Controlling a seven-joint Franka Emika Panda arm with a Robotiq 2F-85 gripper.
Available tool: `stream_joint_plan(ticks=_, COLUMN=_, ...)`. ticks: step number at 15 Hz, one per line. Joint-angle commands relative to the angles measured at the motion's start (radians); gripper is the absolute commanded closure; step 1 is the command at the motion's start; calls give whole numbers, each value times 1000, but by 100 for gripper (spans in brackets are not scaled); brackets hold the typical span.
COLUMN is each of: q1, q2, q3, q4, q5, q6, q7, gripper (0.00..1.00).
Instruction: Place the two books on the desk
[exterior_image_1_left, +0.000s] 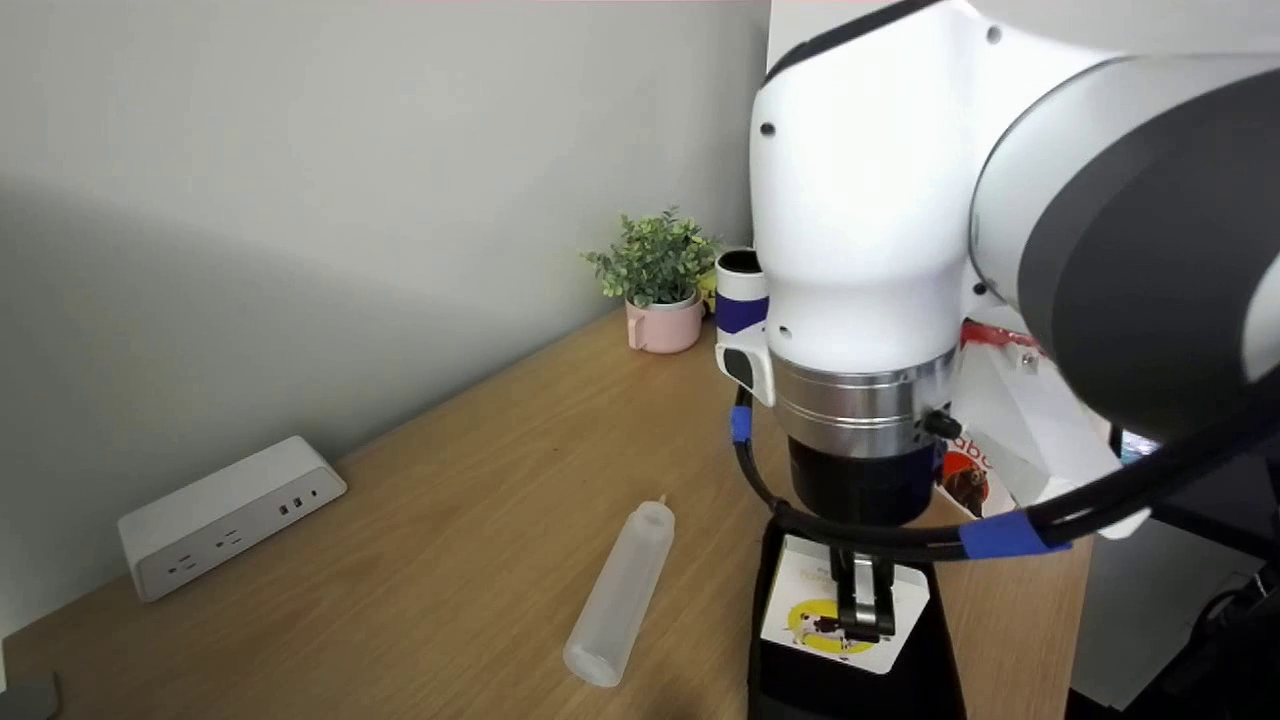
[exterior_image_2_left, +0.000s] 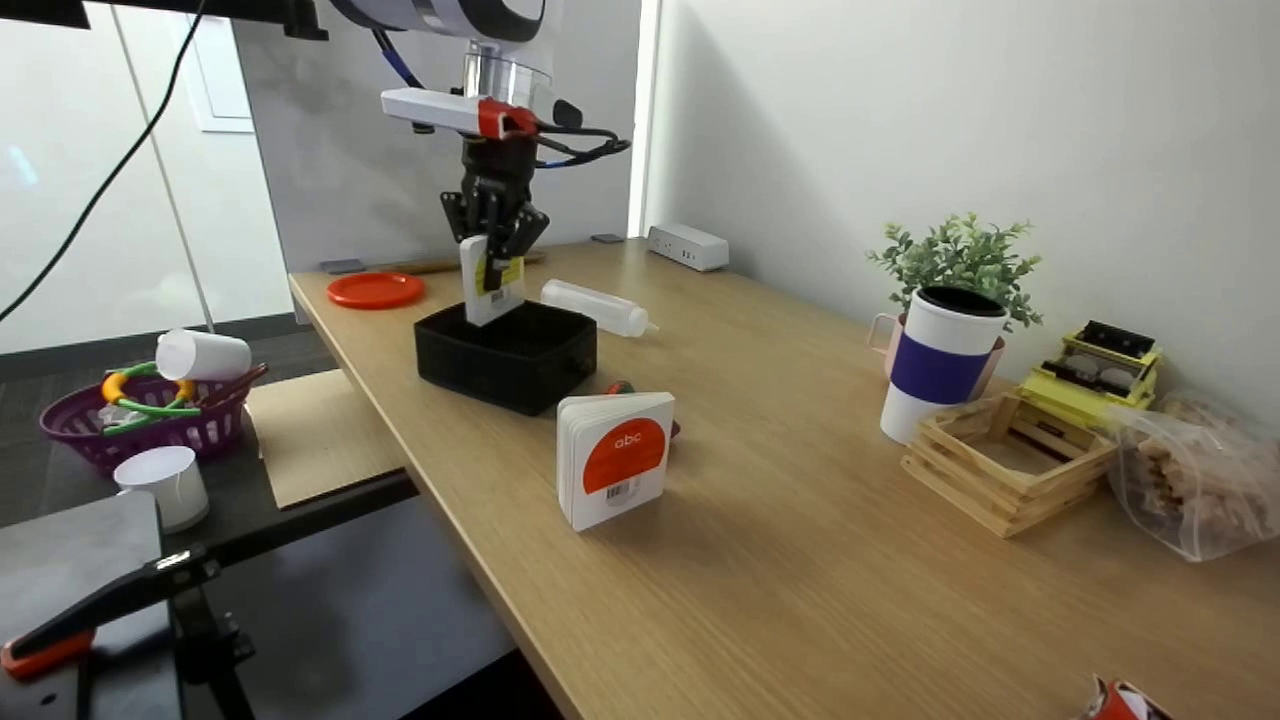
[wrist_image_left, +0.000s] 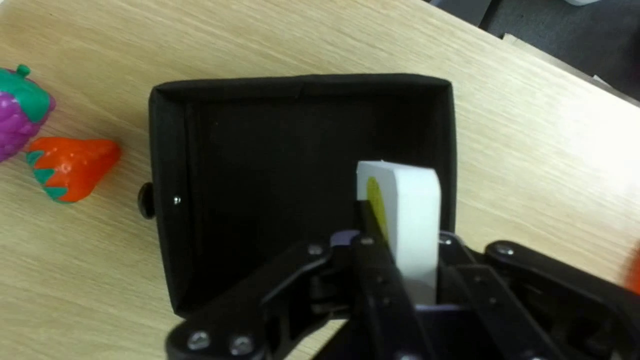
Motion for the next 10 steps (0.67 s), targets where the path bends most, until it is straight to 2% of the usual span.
stream_joint_plan(ticks=1, q1=8, q2=-86, q3=-9, q4=-57, q5=11, q6=16, q7=80, gripper=96)
stream_joint_plan(ticks=5, q1=7, q2=-153, q3=-26, q4=-112, q5=1, q6=51, q7=218, gripper=96)
stream_joint_plan(ticks=10, q1=-28, q2=-216, q3=-51, q4=-195, q5=15, q6=95, q7=259, gripper=96)
